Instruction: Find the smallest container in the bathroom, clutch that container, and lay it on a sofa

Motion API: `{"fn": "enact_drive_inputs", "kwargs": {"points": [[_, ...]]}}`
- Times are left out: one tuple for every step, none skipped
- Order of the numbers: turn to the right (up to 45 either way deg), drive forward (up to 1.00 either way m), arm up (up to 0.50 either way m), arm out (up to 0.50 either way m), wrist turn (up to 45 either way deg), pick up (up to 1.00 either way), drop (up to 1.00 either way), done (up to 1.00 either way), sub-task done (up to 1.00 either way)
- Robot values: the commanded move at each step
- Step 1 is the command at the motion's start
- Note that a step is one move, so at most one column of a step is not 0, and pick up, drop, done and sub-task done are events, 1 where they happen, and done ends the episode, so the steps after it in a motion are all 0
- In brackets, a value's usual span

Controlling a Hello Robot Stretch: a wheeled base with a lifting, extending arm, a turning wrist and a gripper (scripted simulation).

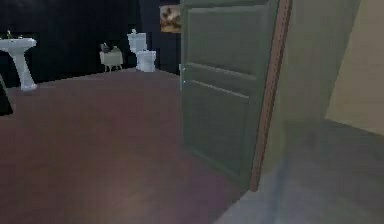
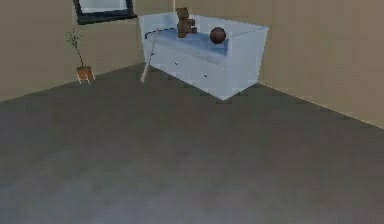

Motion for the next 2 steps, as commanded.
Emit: {"fn": "enact_drive_inputs", "kwargs": {"points": [[0.0,0.45,0.0,0.0,0.0,0.0,0.0,0.0,0.0],[-21.0,0.0,0.0,0.0,0.0,0.0,0.0,0.0,0.0]]}}
